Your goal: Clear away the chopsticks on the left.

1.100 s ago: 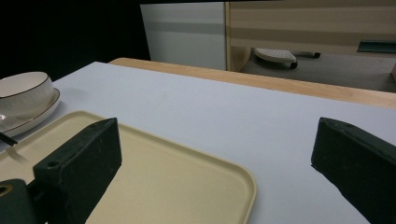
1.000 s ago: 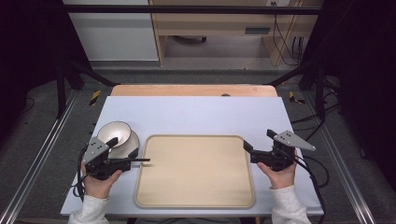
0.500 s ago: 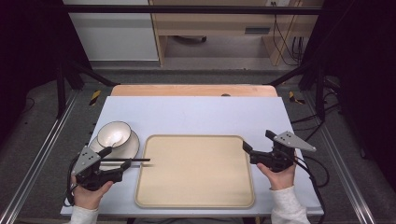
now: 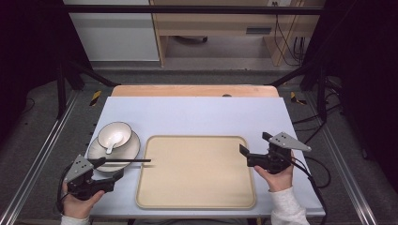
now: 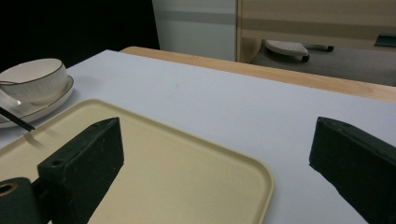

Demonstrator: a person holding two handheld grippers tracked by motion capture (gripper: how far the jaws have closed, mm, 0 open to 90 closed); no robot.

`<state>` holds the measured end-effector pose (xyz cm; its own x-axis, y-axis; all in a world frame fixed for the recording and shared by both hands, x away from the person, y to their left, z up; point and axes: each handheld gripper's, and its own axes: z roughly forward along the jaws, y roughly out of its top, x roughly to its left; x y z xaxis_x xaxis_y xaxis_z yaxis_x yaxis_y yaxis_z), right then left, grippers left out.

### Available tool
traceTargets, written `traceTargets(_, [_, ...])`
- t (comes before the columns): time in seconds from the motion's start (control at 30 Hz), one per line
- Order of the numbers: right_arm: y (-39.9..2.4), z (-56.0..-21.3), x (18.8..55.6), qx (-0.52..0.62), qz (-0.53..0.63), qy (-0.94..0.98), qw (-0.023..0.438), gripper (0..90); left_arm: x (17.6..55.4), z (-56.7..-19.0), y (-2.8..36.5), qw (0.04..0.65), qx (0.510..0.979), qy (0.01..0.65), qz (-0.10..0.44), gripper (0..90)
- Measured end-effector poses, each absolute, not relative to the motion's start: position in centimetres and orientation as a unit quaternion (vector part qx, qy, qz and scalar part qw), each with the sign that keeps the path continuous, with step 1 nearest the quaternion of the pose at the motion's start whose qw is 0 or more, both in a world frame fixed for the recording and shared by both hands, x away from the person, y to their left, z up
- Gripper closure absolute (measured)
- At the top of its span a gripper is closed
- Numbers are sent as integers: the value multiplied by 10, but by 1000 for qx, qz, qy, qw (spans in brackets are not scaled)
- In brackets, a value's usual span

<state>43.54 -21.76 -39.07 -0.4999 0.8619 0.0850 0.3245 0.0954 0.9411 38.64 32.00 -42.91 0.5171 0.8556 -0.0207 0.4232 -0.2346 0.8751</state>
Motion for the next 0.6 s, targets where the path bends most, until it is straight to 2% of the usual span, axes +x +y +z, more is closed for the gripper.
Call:
traceTargets(0.3, [-215, -392, 437, 425, 520, 695, 258, 30, 400, -441, 325, 422, 758, 434, 241, 177])
traceTargets(0.6, [-215, -392, 438, 423, 518, 697, 258, 32, 420, -455, 329, 393, 772, 434, 248, 274])
